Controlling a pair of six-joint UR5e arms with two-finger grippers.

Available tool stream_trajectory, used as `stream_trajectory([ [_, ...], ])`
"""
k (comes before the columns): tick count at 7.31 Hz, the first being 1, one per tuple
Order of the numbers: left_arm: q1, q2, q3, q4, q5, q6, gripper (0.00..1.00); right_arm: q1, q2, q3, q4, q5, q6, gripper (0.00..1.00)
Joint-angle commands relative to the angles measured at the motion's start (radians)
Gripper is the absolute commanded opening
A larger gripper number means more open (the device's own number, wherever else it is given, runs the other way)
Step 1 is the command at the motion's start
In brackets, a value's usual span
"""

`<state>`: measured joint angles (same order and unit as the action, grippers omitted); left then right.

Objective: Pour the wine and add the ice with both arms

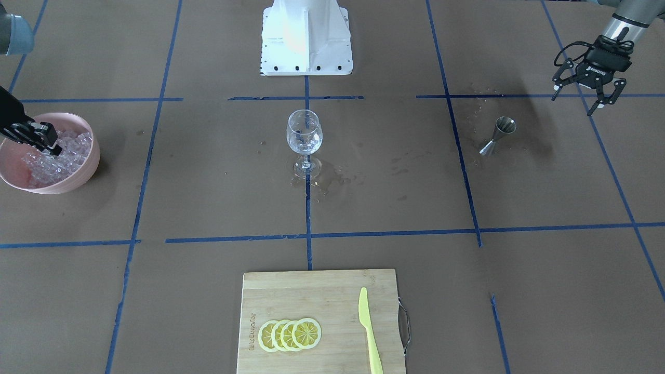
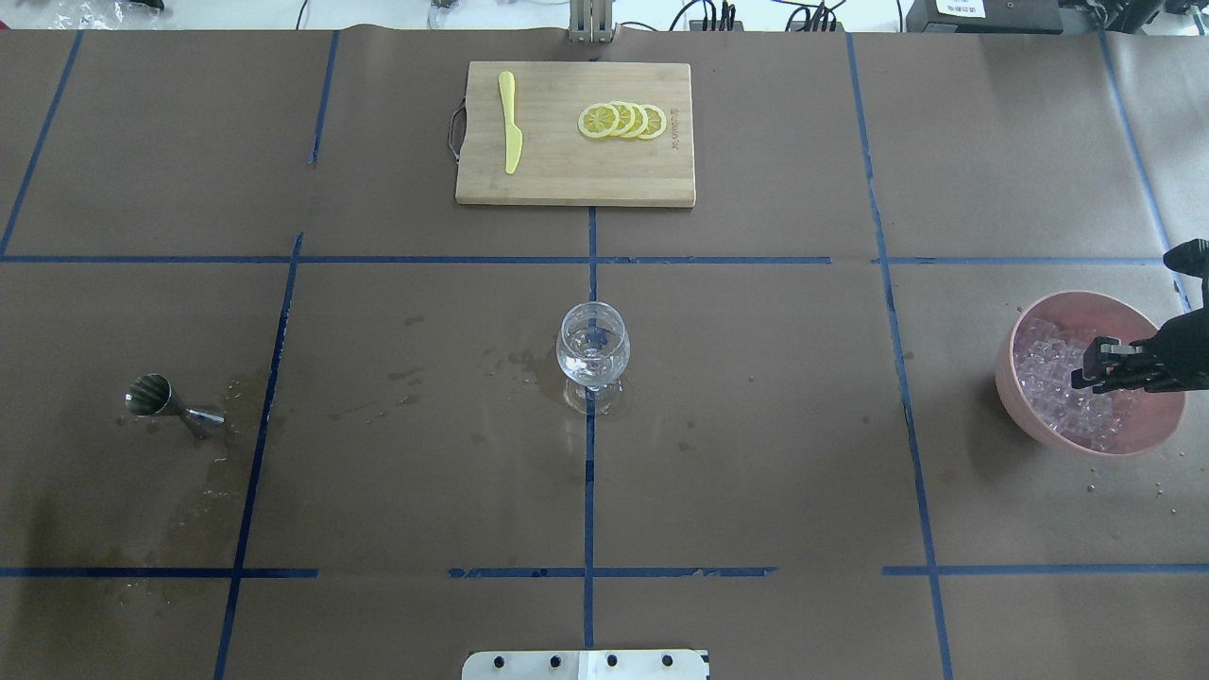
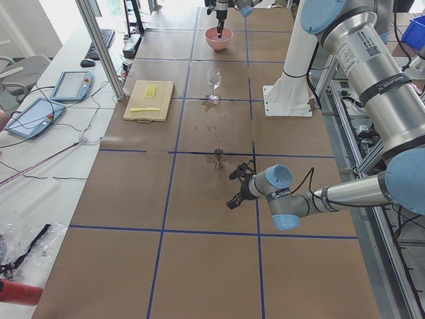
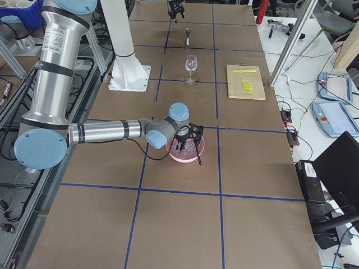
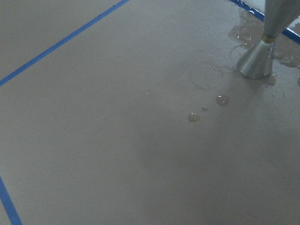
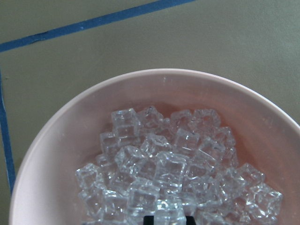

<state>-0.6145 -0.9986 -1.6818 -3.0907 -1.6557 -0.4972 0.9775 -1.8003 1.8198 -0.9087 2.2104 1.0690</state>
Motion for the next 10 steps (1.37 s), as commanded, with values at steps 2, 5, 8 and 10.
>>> stream_trajectory([
  [2,0.001,-0.003,-0.004,-0.002,0.022,0.000,1.00,0.073,0.013,0.152,-0.012,0.011,0.011,0.00],
  [5,-0.001,-0.003,0.005,-0.041,0.020,0.000,1.00,0.009,0.187,0.191,-0.027,-0.003,0.246,0.00],
  [8,0.001,-0.008,0.013,-0.046,0.022,0.000,1.00,-0.182,0.417,0.191,-0.086,-0.073,0.489,0.00],
  [10,0.001,-0.009,0.014,-0.046,0.022,0.000,1.00,-0.316,0.664,0.204,-0.371,-0.208,0.577,0.00],
])
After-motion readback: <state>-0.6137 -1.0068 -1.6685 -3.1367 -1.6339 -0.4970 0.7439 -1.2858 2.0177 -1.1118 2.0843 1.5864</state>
